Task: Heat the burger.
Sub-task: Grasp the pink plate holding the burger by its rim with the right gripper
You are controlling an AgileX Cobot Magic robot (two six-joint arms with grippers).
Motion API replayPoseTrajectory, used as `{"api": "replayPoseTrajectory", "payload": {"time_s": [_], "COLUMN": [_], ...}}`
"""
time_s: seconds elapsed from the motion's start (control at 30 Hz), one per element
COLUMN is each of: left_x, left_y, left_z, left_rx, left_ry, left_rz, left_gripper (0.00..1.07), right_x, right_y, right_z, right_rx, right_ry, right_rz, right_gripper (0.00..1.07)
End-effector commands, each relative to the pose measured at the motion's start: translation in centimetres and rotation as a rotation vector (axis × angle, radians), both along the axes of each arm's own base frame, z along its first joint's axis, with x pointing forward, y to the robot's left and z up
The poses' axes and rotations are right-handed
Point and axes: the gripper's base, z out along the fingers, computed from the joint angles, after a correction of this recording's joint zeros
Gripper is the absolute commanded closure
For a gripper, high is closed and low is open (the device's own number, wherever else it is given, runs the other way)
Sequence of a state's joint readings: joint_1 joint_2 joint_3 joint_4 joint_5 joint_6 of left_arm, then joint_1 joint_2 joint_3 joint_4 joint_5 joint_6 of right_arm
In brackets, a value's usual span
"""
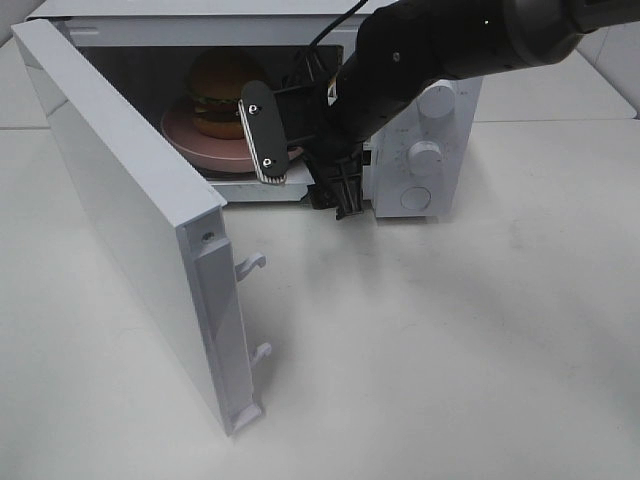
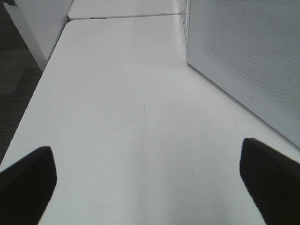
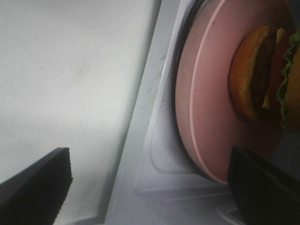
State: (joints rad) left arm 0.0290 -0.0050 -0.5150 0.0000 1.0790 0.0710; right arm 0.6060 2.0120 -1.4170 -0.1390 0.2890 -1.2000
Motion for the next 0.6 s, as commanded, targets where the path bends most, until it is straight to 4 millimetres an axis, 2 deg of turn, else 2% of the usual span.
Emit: {"api": "replayPoseTrajectory", "payload": {"time_s": [0.03, 0.37, 0.6], "left_x": [0.0, 0.0, 0.0], "left_y": [0.0, 0.0, 0.0], "left_z": [0.1, 0.1, 0.1], "left_rx": [-0.004, -0.004, -0.004], "left_ry": [-0.015, -0.015, -0.015], "left_rz": [0.005, 0.005, 0.005], "left_gripper": [0.07, 0.07, 0.07], "right_x": [0.9, 3.3, 4.7], "right_y": [0.8, 2.5, 3.4], "right_z": [-0.2, -2.7, -3.5], "right_rx": [0.023, 0.025, 0.021], "right_ry": [-0.010, 0.007, 0.027], "right_rz": [-0.013, -0.024, -0.037], "right_gripper": [0.21, 0.22, 0.24]}}
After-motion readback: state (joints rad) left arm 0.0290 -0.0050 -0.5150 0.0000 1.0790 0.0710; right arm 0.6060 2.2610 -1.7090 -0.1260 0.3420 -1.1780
